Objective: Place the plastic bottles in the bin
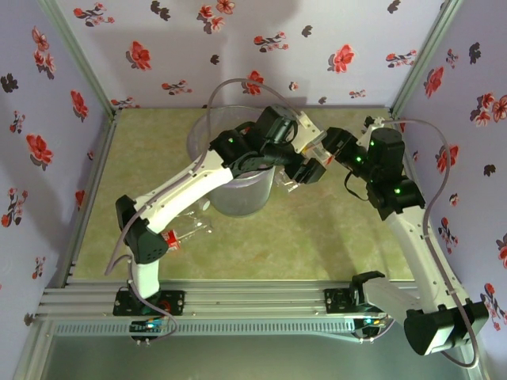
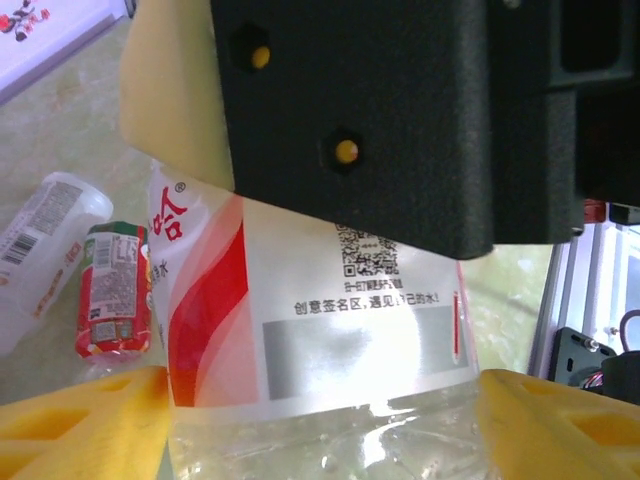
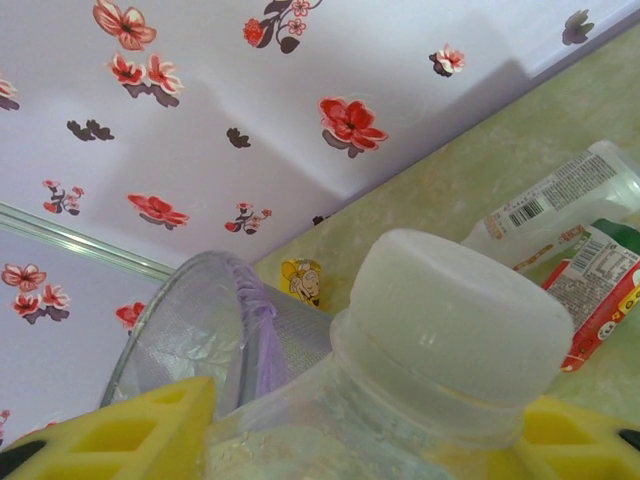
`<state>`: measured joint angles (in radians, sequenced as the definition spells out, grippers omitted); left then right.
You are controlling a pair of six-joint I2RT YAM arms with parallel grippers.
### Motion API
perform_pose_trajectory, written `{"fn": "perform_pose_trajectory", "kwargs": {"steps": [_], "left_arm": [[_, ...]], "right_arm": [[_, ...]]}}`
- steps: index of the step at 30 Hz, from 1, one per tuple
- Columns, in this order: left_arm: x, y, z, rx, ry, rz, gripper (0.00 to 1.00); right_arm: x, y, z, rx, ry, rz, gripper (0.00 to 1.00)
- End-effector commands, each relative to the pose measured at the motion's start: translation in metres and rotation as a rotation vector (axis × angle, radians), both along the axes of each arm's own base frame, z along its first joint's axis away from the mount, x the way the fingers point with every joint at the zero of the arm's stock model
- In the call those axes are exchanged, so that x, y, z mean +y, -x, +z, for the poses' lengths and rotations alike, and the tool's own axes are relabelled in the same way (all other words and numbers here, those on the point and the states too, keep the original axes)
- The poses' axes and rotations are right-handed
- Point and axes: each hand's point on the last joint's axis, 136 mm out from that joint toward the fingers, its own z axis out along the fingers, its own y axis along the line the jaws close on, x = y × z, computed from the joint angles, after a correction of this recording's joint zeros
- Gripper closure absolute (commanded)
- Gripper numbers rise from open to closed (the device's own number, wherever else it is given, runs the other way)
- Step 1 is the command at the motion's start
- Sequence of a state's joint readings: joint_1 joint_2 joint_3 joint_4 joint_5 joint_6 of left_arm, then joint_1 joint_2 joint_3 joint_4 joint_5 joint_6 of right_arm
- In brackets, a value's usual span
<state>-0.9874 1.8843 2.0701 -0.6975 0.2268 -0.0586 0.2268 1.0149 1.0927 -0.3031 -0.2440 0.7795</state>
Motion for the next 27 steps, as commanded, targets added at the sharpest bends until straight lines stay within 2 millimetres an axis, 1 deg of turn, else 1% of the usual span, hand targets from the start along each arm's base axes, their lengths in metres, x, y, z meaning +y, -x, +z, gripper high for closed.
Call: {"fn": "perform_pose_trajectory", "kwargs": {"steps": [1, 5, 7, 8, 11, 13, 15, 16, 19, 20, 21, 23, 25, 27], "left_arm": [[-0.008, 0.001, 0.005, -0.022, 0.007, -0.022, 0.28], [-0.008, -0.005, 0.010, -0.044, 0.015, 0.001, 0.39], [-0.008, -0.008, 0.012, -0.053, 0.016, 0.013, 0.40], [-0.008, -0.008, 0.012, -0.057, 0.015, 0.016, 0.41], [-0.007, -0.012, 0.015, -0.070, 0.016, 0.034, 0.41], [-0.004, -0.016, 0.019, -0.083, 0.017, 0.053, 0.41], [0.002, -0.022, 0.026, -0.097, 0.027, 0.075, 0.42], [0.004, -0.025, 0.029, -0.106, 0.031, 0.088, 0.42], [0.016, -0.033, 0.046, -0.140, 0.066, 0.123, 0.43], [0.020, -0.035, 0.053, -0.152, 0.085, 0.135, 0.43], [0.025, -0.037, 0.062, -0.163, 0.110, 0.148, 0.42], [0.036, -0.041, 0.079, -0.185, 0.167, 0.175, 0.43], [0.052, -0.046, 0.094, -0.198, 0.212, 0.209, 0.43], [0.075, -0.053, 0.107, -0.209, 0.248, 0.261, 0.43]], "right_arm": [[0.009, 0.002, 0.040, -0.100, -0.070, 0.039, 0.52], [0.009, 0.000, 0.043, -0.107, -0.076, 0.038, 0.51], [0.009, 0.000, 0.045, -0.112, -0.078, 0.038, 0.49], [0.010, -0.001, 0.046, -0.112, -0.081, 0.041, 0.46], [0.010, -0.002, 0.048, -0.117, -0.075, 0.045, 0.23], [0.007, -0.002, 0.051, -0.126, -0.061, 0.033, 0.15], [-0.001, -0.001, 0.056, -0.136, -0.045, 0.008, 0.05], [-0.006, 0.000, 0.058, -0.140, -0.037, -0.009, 0.03], [-0.028, 0.003, 0.062, -0.147, -0.006, -0.076, 0.01], [-0.038, 0.004, 0.062, -0.144, 0.013, -0.111, 0.01], [-0.048, 0.006, 0.060, -0.134, 0.035, -0.146, 0.01], [-0.069, 0.009, 0.048, -0.091, 0.092, -0.228, 0.02], [-0.085, 0.010, 0.030, -0.025, 0.159, -0.286, 0.03], [-0.093, 0.007, 0.006, 0.050, 0.213, -0.315, 0.04]]}}
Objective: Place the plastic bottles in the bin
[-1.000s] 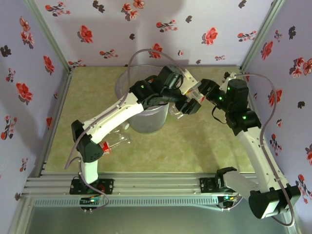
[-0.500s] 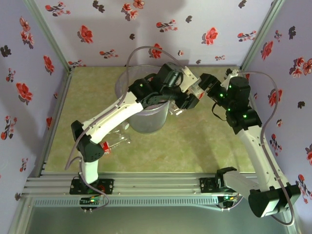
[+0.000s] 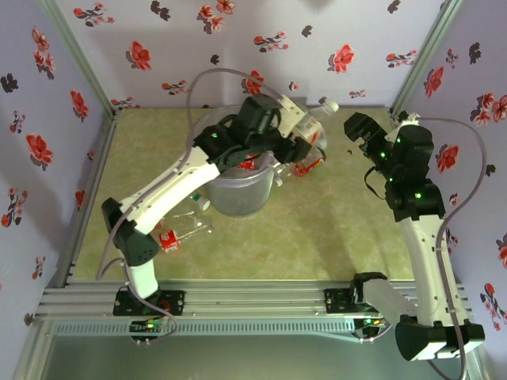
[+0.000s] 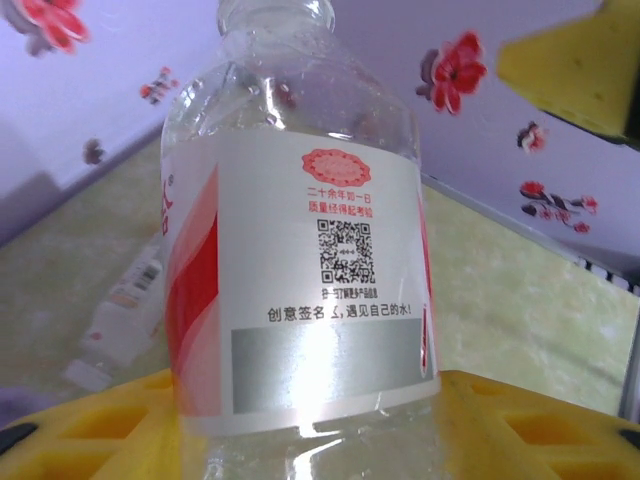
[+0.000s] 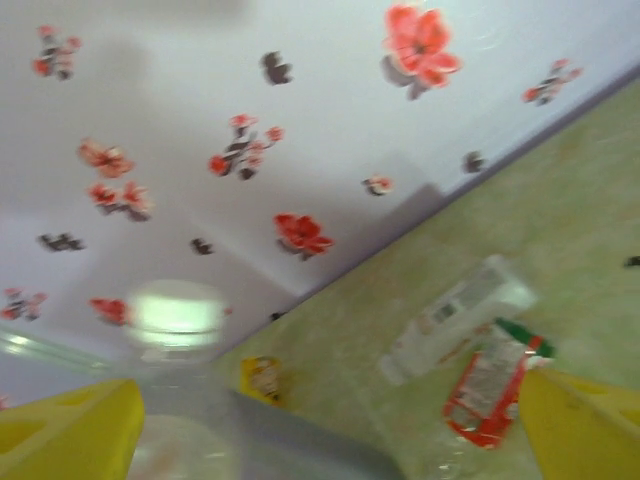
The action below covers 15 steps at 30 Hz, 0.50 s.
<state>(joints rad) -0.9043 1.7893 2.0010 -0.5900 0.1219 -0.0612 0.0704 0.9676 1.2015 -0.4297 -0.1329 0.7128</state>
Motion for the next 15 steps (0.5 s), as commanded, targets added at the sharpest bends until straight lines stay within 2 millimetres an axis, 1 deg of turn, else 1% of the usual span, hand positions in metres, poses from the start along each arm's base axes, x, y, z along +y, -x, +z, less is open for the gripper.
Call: {"fn": "perform_pose_trajectory", "kwargs": {"steps": [1, 3, 5, 6, 9, 11, 12, 15], "left_arm": [[0.045, -0.010, 0.070, -0.102, 0.169, 0.106, 0.43], [0.074, -0.021, 0.070, -0.104, 0.170, 0.184, 0.43], [0.100, -0.032, 0.062, -0.085, 0.159, 0.261, 0.44], [0.115, -0.038, 0.057, -0.076, 0.155, 0.300, 0.44], [0.144, -0.055, 0.036, -0.058, 0.146, 0.393, 0.45], [0.155, -0.065, 0.023, -0.055, 0.154, 0.434, 0.45], [0.158, -0.070, 0.013, -0.052, 0.161, 0.448, 0.45], [0.157, -0.075, -0.004, -0.041, 0.180, 0.455, 0.47]], "right_arm": [[-0.021, 0.000, -0.039, 0.145, 0.117, -0.083, 0.05], [-0.020, -0.008, -0.062, 0.203, 0.120, -0.081, 0.07], [-0.016, -0.018, -0.081, 0.244, 0.102, -0.063, 0.09], [-0.012, -0.022, -0.089, 0.257, 0.089, -0.052, 0.10], [-0.002, -0.035, -0.103, 0.275, 0.077, -0.031, 0.11], [0.004, -0.040, -0.109, 0.282, 0.082, -0.021, 0.11], [0.006, -0.044, -0.111, 0.284, 0.088, -0.018, 0.11], [0.011, -0.052, -0.121, 0.307, 0.099, -0.011, 0.11]]}}
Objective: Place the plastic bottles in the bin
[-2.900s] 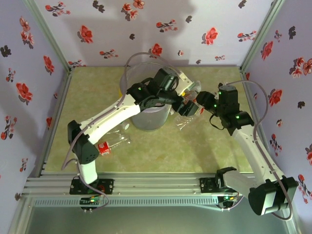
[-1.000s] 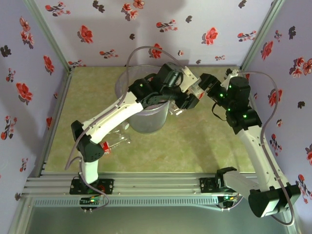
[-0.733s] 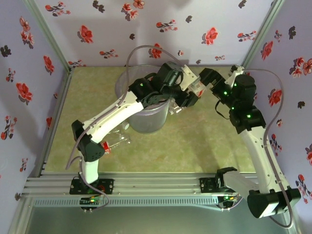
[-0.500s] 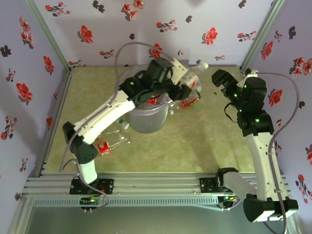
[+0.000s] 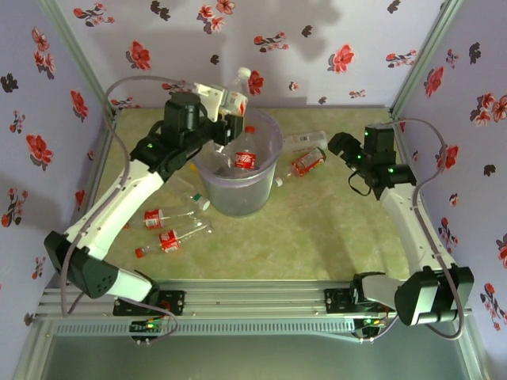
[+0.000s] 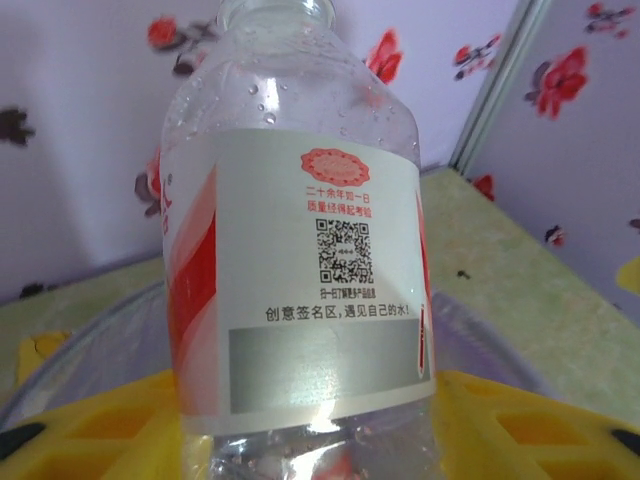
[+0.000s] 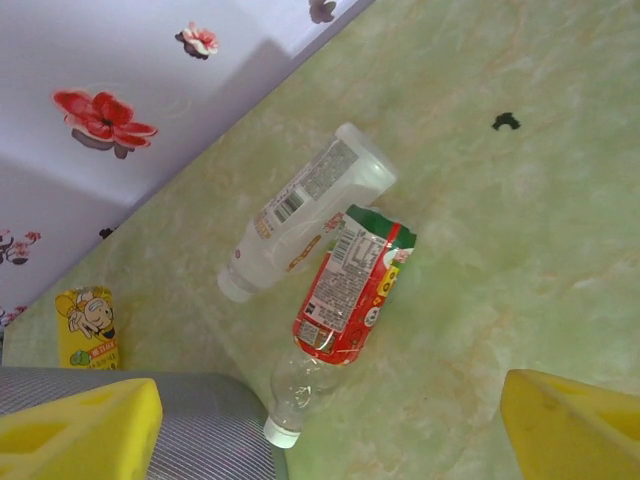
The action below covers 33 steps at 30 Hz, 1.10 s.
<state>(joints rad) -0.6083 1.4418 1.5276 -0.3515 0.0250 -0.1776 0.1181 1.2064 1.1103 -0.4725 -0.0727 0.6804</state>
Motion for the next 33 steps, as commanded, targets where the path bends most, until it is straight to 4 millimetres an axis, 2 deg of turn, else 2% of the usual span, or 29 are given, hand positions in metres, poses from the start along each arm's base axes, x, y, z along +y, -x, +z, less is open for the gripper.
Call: {"fn": "perform_pose_trajectory", "kwargs": {"steps": [1, 6, 11, 18, 27, 33], "left_arm": [[-0.003, -0.011, -0.010, -0.010, 0.046, 0.025, 0.47], [-0.001, -0.010, -0.043, 0.065, -0.019, 0.037, 0.47], [0.003, -0.010, -0.067, 0.105, -0.060, 0.045, 0.46], [0.007, -0.014, -0.093, 0.160, -0.089, 0.061, 0.45], [0.007, -0.017, -0.106, 0.191, -0.110, 0.059, 0.25], [0.008, -0.014, -0.097, 0.181, -0.118, 0.049, 0.08]], "right_arm": [[0.002, -0.016, 0.005, -0.044, 0.013, -0.015, 0.11], [0.020, -0.035, -0.022, 0.018, 0.015, 0.005, 0.13], [0.038, -0.057, -0.058, 0.080, 0.008, -0.015, 0.15], [0.049, -0.079, -0.102, 0.161, 0.033, -0.078, 0.14], [0.071, -0.088, -0.149, 0.252, 0.095, -0.080, 0.11], [0.083, -0.089, -0.176, 0.305, 0.113, -0.065, 0.11]]}}
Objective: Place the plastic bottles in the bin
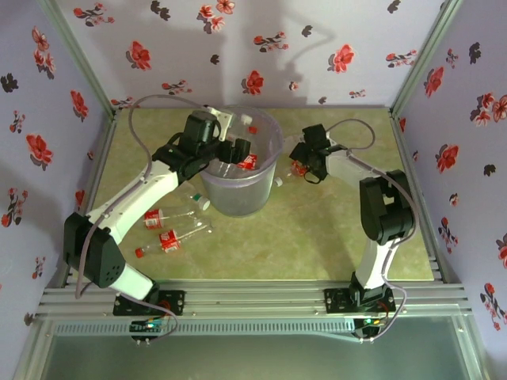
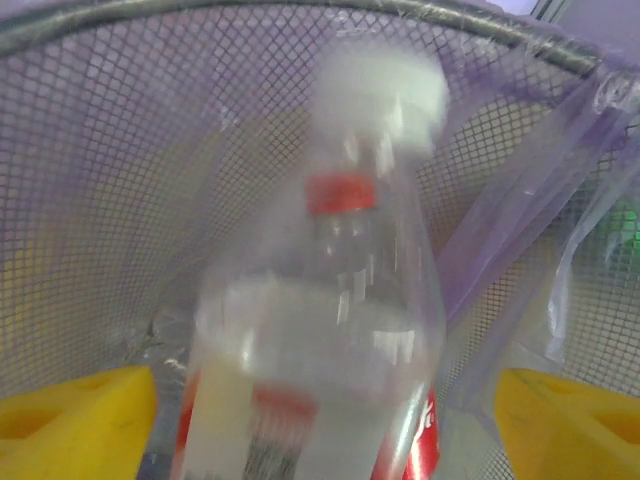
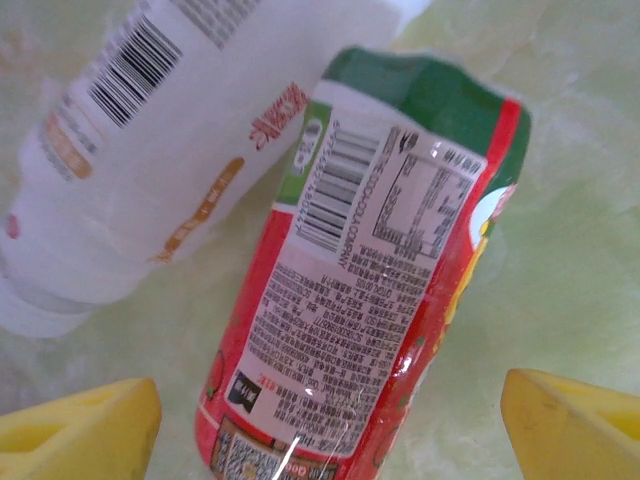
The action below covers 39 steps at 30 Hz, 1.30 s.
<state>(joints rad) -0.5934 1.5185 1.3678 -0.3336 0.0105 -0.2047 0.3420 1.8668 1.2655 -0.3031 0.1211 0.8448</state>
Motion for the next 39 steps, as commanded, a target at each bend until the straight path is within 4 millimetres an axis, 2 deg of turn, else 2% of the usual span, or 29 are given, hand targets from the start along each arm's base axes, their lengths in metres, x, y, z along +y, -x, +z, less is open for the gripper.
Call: {"fn": "perform_pose_trajectory", "kwargs": {"steps": [1, 4, 12, 15, 19, 22, 27, 31, 34, 37, 39], "left_arm": [[0.005, -0.001, 0.011, -0.013, -0.007, 0.006, 0.05], [0.006, 0.000, 0.025, -0.038, 0.004, 0.003, 0.01], [0.012, -0.003, 0.053, -0.071, 0.016, 0.016, 0.02], [0.025, -0.005, 0.071, -0.085, 0.044, 0.054, 0.03], [0.053, -0.007, 0.098, -0.082, 0.061, 0.123, 0.04], [0.076, -0.010, 0.105, -0.040, 0.042, 0.176, 0.05], [0.109, -0.016, 0.095, 0.042, -0.002, 0.247, 0.06], [0.119, -0.019, 0.074, 0.127, -0.003, 0.264, 0.07], [0.125, -0.016, 0.062, 0.175, 0.002, 0.263, 0.11], [0.124, -0.012, 0.055, 0.193, 0.046, 0.254, 0.17], [0.121, -0.008, 0.049, 0.208, 0.068, 0.238, 0.20]], "right_arm": [[0.003, -0.008, -0.005, -0.004, 0.019, -0.030, 0.11], [0.004, -0.008, -0.016, 0.016, 0.028, -0.029, 0.11], [0.003, -0.007, -0.037, 0.058, 0.049, -0.027, 0.15], [0.001, -0.004, -0.038, 0.068, 0.070, -0.019, 0.18], [-0.002, -0.001, -0.037, 0.077, 0.090, -0.005, 0.24], [-0.003, 0.002, -0.031, 0.075, 0.098, 0.010, 0.29], [-0.012, 0.010, -0.002, 0.045, 0.132, 0.042, 0.39], [-0.021, 0.021, 0.031, 0.004, 0.147, 0.072, 0.42], [-0.030, 0.032, 0.068, -0.060, 0.163, 0.105, 0.43], [-0.038, 0.048, 0.114, -0.131, 0.193, 0.147, 0.46], [-0.042, 0.058, 0.151, -0.201, 0.204, 0.169, 0.49]]}}
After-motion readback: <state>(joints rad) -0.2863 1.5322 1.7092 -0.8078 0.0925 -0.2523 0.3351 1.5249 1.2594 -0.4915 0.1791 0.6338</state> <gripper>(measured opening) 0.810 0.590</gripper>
